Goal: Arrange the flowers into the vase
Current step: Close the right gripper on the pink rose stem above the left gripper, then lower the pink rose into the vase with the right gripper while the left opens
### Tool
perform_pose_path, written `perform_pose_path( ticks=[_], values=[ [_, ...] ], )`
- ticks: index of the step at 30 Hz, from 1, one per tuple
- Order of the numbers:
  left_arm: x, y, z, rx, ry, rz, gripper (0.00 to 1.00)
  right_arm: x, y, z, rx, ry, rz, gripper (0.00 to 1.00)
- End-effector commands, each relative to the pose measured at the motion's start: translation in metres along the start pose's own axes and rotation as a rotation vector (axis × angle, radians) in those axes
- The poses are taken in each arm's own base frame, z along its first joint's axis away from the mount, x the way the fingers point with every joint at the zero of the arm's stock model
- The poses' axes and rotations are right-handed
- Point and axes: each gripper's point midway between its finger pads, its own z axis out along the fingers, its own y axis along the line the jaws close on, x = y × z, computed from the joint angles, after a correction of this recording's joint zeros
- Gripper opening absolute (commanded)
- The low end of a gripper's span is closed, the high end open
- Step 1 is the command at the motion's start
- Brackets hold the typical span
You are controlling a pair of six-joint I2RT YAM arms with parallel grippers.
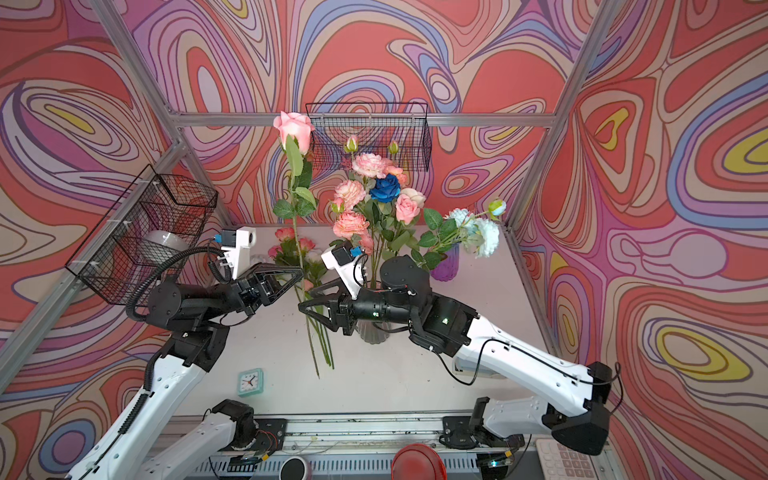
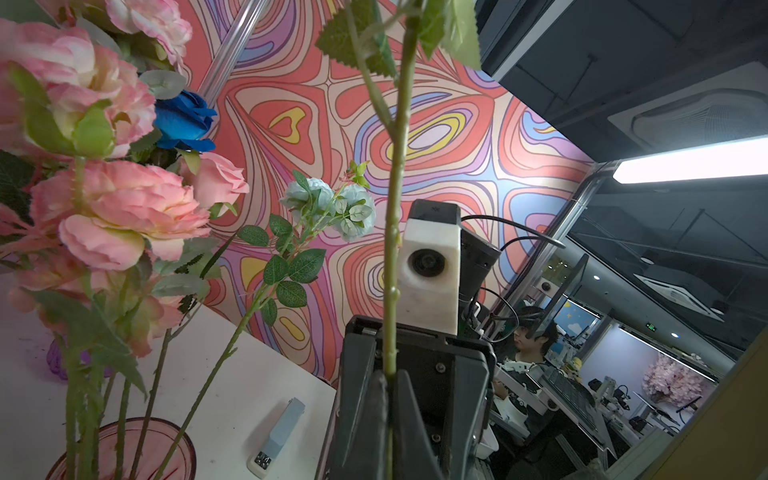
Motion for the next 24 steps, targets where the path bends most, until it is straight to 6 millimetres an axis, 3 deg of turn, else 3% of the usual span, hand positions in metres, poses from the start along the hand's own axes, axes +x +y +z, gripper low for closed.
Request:
perform_pose_path(
  ticks=[1,3,4,5,6,8,10,12,18,24],
  values=[
    [0.004,-0.01,0.001,0.052,0.017,0.023,0.0,-0.014,0.014,0.003,-0.056,-0.031,-0.017,0.31],
    [0.003,-0.008,0.002,0.05,0.011,0.02,0.0,-0.014,0.013,0.003,-0.051,-0.033,-0.018,0.13],
    [0.002,-0.007,0.002,0.042,0.003,0.015,0.05,-0.015,0.012,0.001,-0.042,-0.04,-0.021,0.04],
    [0.001,-0.005,0.001,0.033,-0.008,0.013,0.15,-0.015,0.011,-0.001,-0.03,-0.048,-0.022,0.0],
    [0.0,-0.005,0.001,0.029,-0.016,0.013,0.26,-0.016,0.01,-0.003,-0.019,-0.056,-0.026,0.0],
    [-0.003,-0.005,0.0,0.01,-0.037,0.014,0.62,-0.017,0.006,-0.01,0.015,-0.075,-0.033,0.0],
    [-0.006,-0.003,-0.002,-0.016,-0.058,0.019,0.79,-0.019,0.0,-0.019,0.067,-0.09,-0.053,0.0],
    [-0.007,0.001,-0.005,-0.064,-0.079,0.03,0.88,-0.021,-0.009,-0.03,0.145,-0.107,-0.084,0.0],
    [0.001,0.047,-0.038,-0.423,-0.168,0.071,0.96,-0.032,-0.06,-0.067,0.494,-0.188,-0.25,0.0],
    [0.019,0.065,-0.048,-0.479,-0.158,0.033,0.96,-0.04,-0.094,-0.078,0.719,-0.241,-0.402,0.0]
  ],
)
